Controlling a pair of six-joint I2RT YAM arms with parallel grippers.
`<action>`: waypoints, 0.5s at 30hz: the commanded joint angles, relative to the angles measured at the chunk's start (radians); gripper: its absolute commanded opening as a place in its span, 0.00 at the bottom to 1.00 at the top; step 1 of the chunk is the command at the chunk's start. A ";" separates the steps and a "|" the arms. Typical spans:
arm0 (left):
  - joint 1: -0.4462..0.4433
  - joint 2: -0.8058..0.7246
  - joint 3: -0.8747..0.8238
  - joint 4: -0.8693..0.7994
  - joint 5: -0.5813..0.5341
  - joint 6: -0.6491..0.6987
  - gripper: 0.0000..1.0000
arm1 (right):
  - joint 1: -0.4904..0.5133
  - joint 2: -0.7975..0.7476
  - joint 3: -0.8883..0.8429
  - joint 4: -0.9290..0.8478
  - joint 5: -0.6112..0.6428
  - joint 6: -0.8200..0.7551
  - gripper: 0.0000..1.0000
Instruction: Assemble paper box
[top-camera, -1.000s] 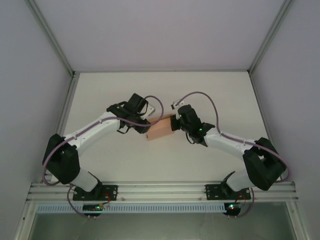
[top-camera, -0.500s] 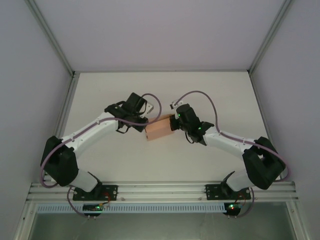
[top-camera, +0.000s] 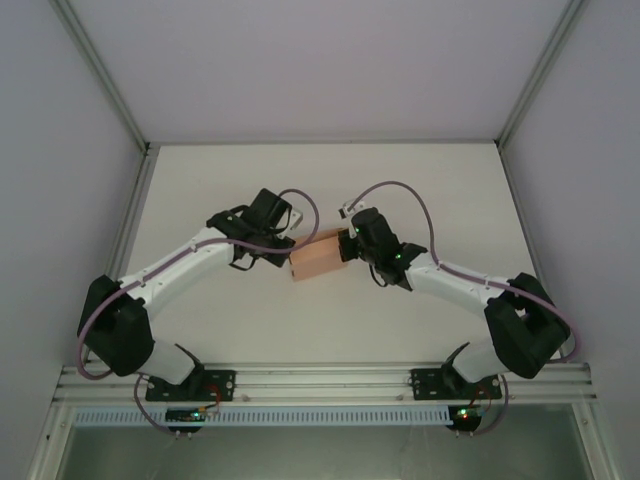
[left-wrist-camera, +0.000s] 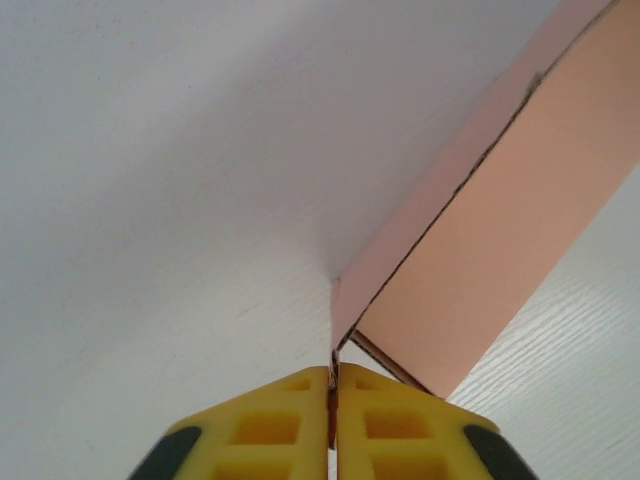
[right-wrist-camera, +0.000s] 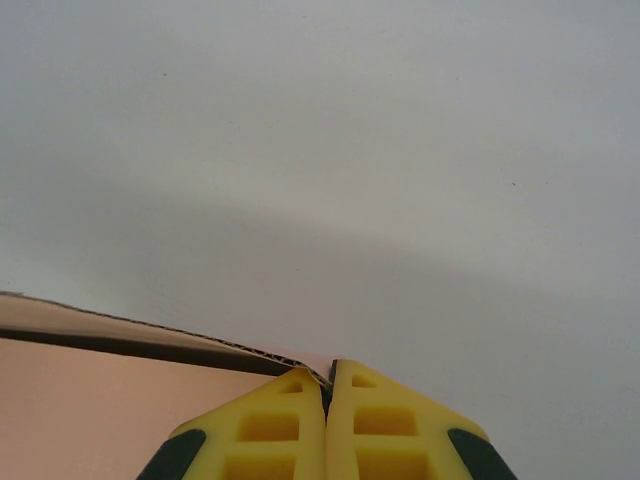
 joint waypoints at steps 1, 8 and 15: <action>0.004 -0.005 0.027 0.016 0.047 -0.041 0.00 | 0.026 0.049 -0.025 -0.180 -0.018 0.024 0.00; -0.013 0.001 0.016 0.025 0.038 -0.347 0.00 | 0.092 0.044 -0.023 -0.261 0.127 0.236 0.00; -0.088 0.003 -0.028 0.049 -0.140 -0.512 0.00 | 0.103 0.045 -0.027 -0.264 0.161 0.312 0.00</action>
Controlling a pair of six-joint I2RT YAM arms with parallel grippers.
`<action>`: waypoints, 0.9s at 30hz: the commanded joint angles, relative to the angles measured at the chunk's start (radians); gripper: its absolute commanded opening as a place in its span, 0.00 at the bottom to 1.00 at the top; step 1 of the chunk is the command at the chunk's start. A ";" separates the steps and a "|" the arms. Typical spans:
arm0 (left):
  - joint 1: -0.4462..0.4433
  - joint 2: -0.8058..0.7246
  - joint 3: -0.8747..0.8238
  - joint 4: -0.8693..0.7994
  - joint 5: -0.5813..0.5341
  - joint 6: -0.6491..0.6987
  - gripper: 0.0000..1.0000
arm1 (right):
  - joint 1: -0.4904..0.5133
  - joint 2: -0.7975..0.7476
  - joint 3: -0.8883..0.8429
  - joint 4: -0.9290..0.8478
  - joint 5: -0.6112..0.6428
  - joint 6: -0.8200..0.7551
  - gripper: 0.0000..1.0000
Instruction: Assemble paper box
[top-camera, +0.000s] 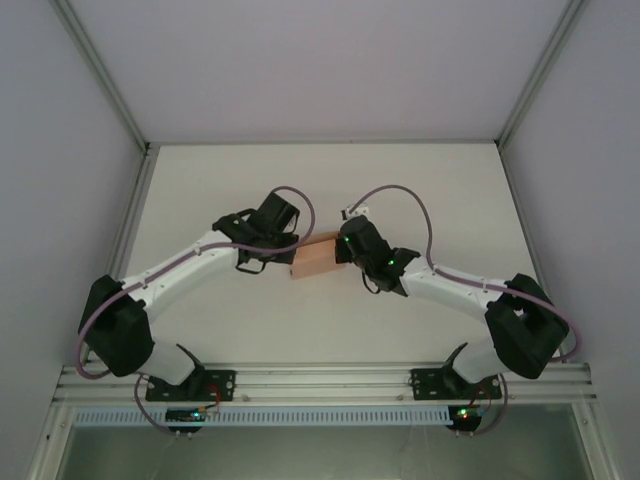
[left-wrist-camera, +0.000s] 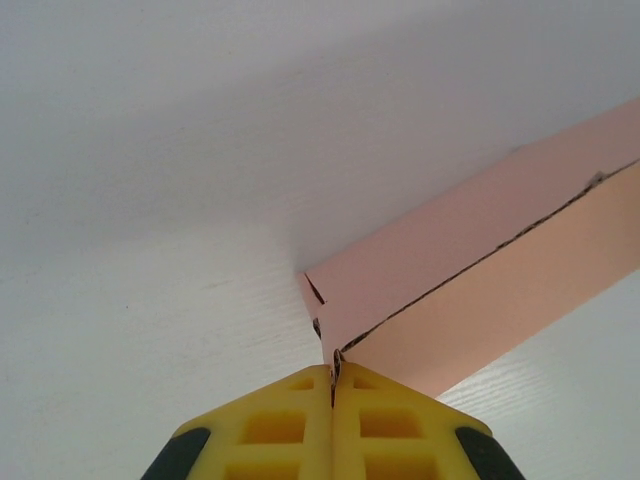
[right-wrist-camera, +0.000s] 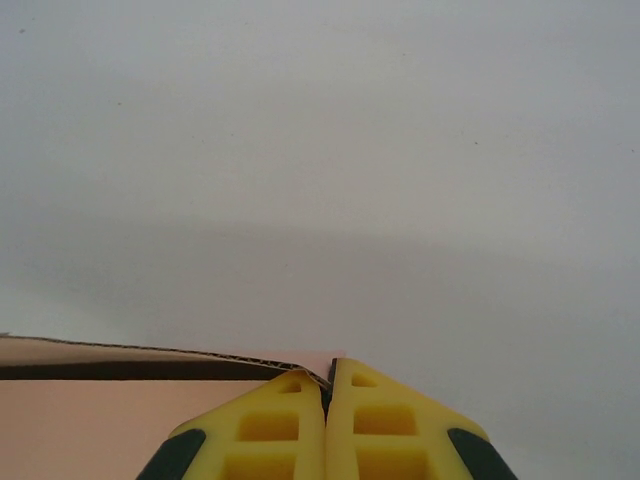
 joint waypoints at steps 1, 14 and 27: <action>-0.024 0.006 -0.034 0.048 -0.063 -0.133 0.00 | 0.019 0.046 -0.038 -0.197 -0.024 0.075 0.00; -0.033 0.101 -0.092 0.080 -0.024 -0.186 0.00 | 0.023 0.055 -0.038 -0.221 -0.017 0.075 0.00; -0.051 0.079 -0.250 0.159 -0.016 -0.135 0.00 | 0.028 0.051 -0.187 0.060 -0.073 -0.043 0.00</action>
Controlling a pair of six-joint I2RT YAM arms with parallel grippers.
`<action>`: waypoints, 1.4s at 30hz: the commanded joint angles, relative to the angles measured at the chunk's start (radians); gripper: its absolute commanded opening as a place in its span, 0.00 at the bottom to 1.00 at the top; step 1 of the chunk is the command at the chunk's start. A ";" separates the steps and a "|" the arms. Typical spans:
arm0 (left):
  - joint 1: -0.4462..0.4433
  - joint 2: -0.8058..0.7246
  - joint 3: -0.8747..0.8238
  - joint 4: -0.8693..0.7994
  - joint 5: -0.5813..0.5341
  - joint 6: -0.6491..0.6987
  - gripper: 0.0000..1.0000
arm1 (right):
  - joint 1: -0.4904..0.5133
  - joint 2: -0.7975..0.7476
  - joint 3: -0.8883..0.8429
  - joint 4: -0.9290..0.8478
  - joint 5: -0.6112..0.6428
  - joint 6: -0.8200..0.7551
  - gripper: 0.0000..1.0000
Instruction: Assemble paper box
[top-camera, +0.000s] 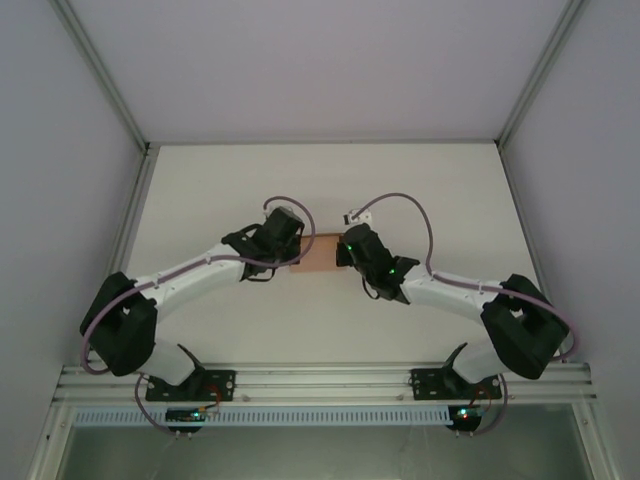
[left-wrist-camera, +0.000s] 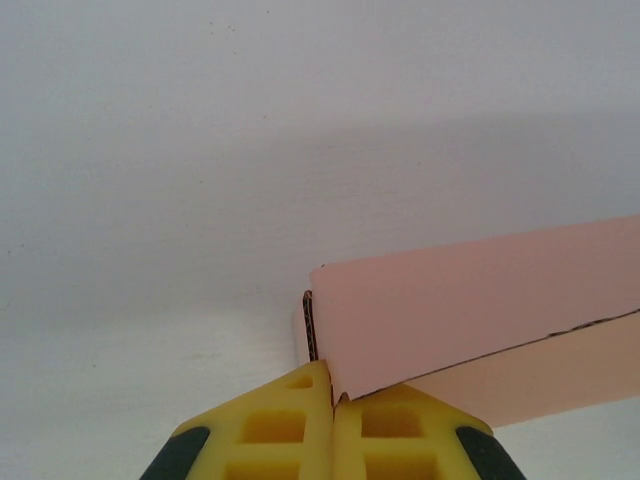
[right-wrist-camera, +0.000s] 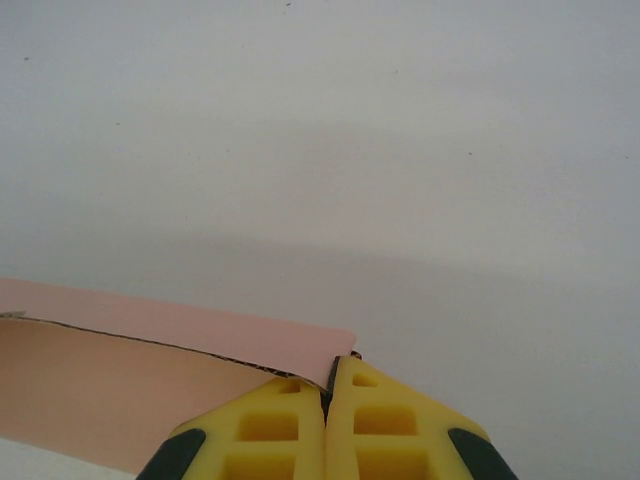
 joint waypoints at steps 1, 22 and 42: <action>-0.019 0.067 -0.085 -0.122 0.119 0.003 0.00 | 0.018 0.047 -0.097 -0.097 -0.121 -0.025 0.00; -0.019 0.046 -0.099 -0.112 0.130 0.092 0.00 | -0.237 -0.171 0.054 -0.120 -0.470 -0.017 0.83; -0.018 -0.042 -0.033 -0.169 0.179 0.193 0.31 | -0.340 0.078 -0.007 -0.101 -0.603 0.165 0.82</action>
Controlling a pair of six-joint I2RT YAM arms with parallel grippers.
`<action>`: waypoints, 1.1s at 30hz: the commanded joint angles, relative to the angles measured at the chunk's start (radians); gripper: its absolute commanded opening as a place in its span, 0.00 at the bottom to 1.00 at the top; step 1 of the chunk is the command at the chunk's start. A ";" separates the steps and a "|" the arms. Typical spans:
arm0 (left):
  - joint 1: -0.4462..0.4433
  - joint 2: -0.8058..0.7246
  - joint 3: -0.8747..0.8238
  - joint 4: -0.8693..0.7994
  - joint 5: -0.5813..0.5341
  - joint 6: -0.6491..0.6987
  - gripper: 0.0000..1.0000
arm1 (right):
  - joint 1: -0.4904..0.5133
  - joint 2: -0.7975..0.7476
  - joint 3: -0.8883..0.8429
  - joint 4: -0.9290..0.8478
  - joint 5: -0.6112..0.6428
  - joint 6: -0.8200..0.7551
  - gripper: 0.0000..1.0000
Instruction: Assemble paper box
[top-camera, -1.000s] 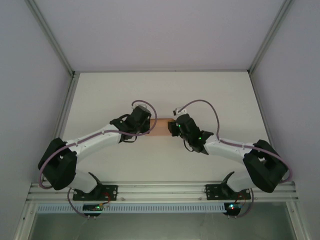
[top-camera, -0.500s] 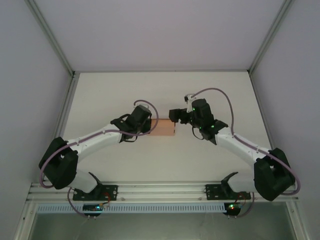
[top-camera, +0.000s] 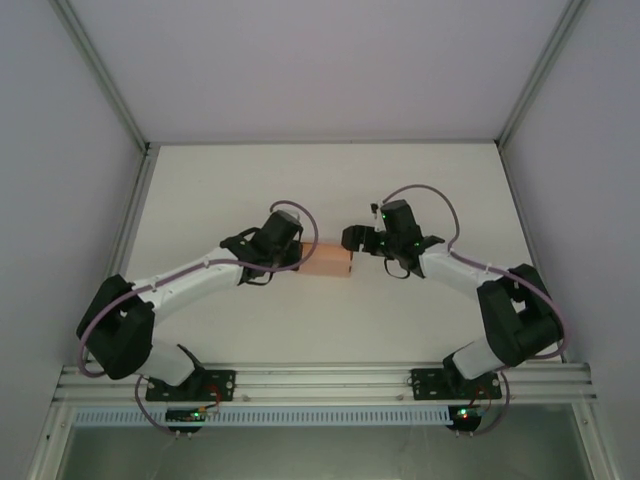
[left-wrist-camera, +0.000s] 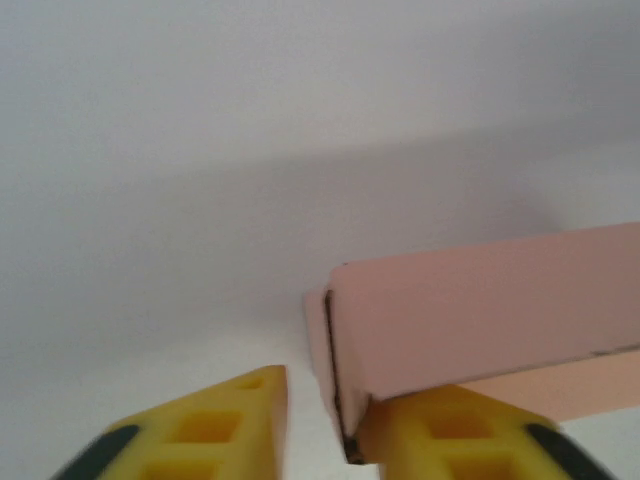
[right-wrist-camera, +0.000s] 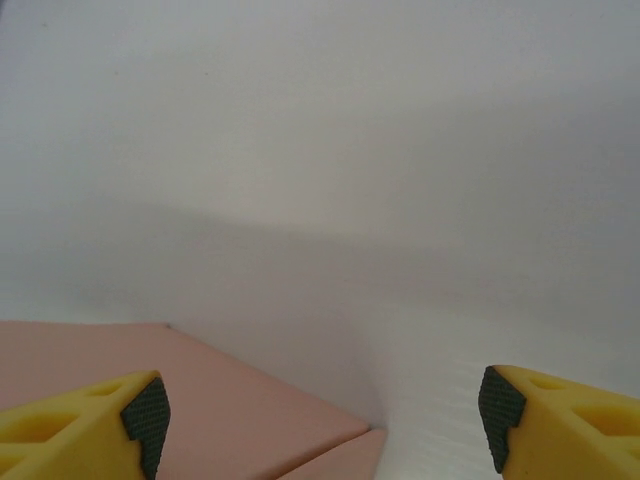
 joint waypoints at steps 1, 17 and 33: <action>-0.011 -0.026 0.010 -0.194 0.108 0.063 0.31 | 0.008 0.029 -0.061 0.039 -0.005 0.058 0.82; 0.026 -0.220 0.094 -0.286 0.202 0.020 0.92 | 0.135 0.063 -0.175 0.165 0.266 -0.120 0.81; 0.305 -0.116 -0.050 -0.021 0.487 -0.078 0.94 | 0.214 0.043 -0.190 0.156 0.418 -0.331 0.84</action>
